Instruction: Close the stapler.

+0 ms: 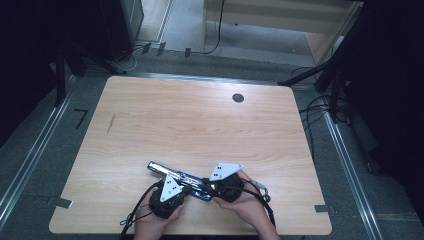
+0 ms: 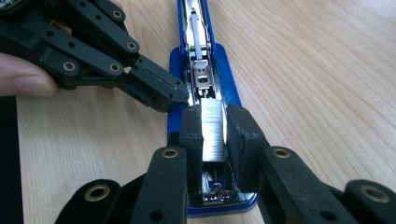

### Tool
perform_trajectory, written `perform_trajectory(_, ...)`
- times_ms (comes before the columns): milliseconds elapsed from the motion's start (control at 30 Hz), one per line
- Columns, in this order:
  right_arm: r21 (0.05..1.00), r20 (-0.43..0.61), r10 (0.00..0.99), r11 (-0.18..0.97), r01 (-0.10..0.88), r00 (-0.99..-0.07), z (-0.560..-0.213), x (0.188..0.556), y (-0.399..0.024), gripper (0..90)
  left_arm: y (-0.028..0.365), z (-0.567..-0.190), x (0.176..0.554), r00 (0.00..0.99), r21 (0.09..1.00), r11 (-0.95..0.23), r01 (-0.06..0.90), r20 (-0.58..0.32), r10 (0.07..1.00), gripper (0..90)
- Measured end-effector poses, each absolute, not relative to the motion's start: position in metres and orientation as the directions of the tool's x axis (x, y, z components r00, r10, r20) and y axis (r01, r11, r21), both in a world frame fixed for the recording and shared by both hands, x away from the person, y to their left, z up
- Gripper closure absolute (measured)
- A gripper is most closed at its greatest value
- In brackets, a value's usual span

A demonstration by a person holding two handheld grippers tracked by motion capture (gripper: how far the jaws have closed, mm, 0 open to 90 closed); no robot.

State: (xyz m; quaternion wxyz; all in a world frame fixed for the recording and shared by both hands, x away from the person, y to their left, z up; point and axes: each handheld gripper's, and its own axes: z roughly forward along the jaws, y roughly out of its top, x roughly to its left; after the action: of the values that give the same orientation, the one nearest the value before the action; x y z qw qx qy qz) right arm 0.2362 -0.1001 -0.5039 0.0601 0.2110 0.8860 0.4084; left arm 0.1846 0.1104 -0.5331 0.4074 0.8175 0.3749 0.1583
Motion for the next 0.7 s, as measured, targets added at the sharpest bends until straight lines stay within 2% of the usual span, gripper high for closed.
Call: perform_trajectory(700, 0.775, 0.053, 0.422, 0.554, 0.304, -0.905, -0.5024, 0.2359, -0.0986, 79.9, 0.1103, -0.533, 0.1845, 0.668, 0.785, -0.386, 0.485, -0.047, 0.743, 90.0)
